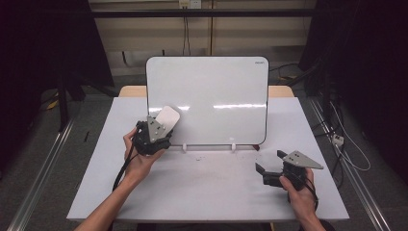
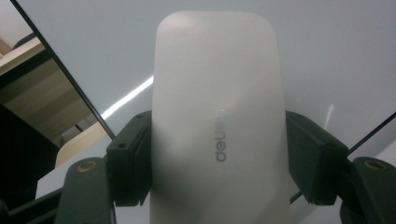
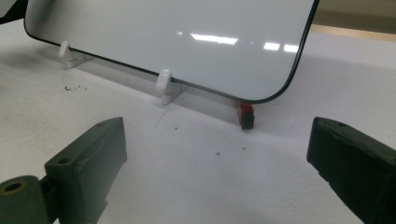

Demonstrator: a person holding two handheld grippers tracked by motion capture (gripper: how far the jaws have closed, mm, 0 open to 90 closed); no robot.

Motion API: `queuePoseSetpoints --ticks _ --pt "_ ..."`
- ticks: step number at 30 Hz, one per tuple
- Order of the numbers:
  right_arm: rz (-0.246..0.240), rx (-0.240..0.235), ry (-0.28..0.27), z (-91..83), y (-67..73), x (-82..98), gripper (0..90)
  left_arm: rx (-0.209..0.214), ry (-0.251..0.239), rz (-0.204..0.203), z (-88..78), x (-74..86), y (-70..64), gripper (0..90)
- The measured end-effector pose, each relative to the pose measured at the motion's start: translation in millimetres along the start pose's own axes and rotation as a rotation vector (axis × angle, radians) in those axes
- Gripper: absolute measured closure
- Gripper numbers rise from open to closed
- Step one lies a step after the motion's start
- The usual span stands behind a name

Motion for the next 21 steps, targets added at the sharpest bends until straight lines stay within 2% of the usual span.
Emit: queuePoseSetpoints --ticks 7,8,11,21 --pt "-0.002 -0.001 0.001 0.7 0.7 -0.2 5.0 -0.010 0.005 0.008 3.2 3.1 3.5 31.3" --pt "-0.003 -0.002 0.000 0.8 1.0 -0.5 5.0 -0.006 -0.002 -0.001 4.1 3.1 2.4 31.3" --pt "-0.002 -0.001 0.000 0.6 0.7 0.0 5.0 -0.014 0.009 0.015 5.4 4.2 3.9 31.3" --pt "-0.003 0.001 -0.002 -0.1 0.2 -0.2 5.0 -0.013 0.029 0.018 11.0 8.1 4.9 31.2"
Point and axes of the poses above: each handheld gripper's, and its own axes: z roughly forward along the jaws, x roughly out of its underside, y roughly to its left, the point moved 9 cm from there along z, roughly forward along the jaws, and after that the axes turned 15 degrees about -z, right-handed, at the moved point
